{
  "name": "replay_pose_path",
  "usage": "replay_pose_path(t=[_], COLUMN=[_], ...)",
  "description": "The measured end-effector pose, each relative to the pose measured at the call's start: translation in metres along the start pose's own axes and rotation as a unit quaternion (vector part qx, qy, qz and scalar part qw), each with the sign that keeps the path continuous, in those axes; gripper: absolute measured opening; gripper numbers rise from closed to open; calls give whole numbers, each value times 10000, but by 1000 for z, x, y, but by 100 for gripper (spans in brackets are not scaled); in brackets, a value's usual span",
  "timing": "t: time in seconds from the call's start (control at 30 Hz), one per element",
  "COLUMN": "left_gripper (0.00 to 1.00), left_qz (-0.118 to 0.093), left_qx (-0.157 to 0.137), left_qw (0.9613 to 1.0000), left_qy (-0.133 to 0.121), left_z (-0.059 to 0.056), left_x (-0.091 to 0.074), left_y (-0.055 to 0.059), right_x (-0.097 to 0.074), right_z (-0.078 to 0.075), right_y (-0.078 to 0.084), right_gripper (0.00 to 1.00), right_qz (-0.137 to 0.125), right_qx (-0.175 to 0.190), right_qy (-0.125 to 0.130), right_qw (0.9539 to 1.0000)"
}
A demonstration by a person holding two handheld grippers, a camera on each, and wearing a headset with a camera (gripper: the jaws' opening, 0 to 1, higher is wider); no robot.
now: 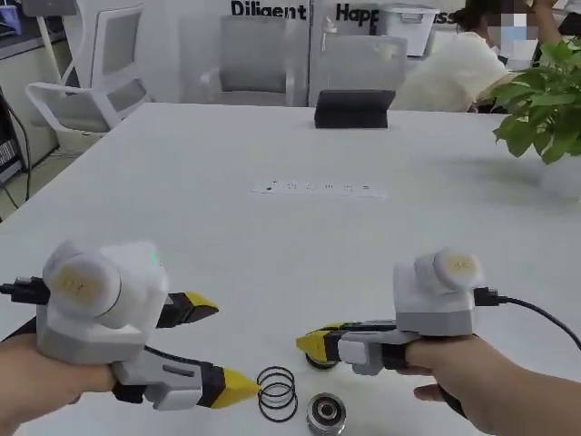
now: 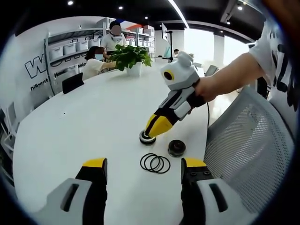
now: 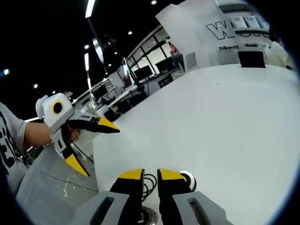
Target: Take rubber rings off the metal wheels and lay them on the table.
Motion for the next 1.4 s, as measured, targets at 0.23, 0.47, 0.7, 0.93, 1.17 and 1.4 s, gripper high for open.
replay_pose_path(t=[0.23,0.47,0.7,0.93,1.17,1.4], left_gripper=[61,60,59,57,53,52], left_qz=[-36,-43,-51,-68,-5,92], left_qx=[-66,-54,-62,-137,-133,-114], left_qw=[10000,10000,10000,9999,9998,9997], left_qy=[3,30,55,80,132,189], left_z=[6,11,16,20,21,20], left_x=[5,13,21,33,45,59], left_y=[-5,-10,-16,-20,-20,-17], right_x=[-13,-24,-29,-29,-26,-21], right_z=[-14,-28,-37,-43,-45,-44], right_y=[-4,-6,-4,1,10,22], right_gripper=[9,11,14,17,18,20], right_qz=[-118,-203,-224,-211,-101,35], right_qx=[10,6,-101,-311,-578,-894], right_qy=[175,350,473,560,571,536], right_qw=[9998,9992,9986,9977,9966,9945])
Point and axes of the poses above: the centre of the closed fingertips' face, and the gripper's own axes: x roughly forward along the fingers, z roughly to its left, y roughly out of its underside, the point moved 1 cm from there along -x, roughly backward along the fingers, and after that the axes turned 8 degrees about y, right-handed, at the moved point
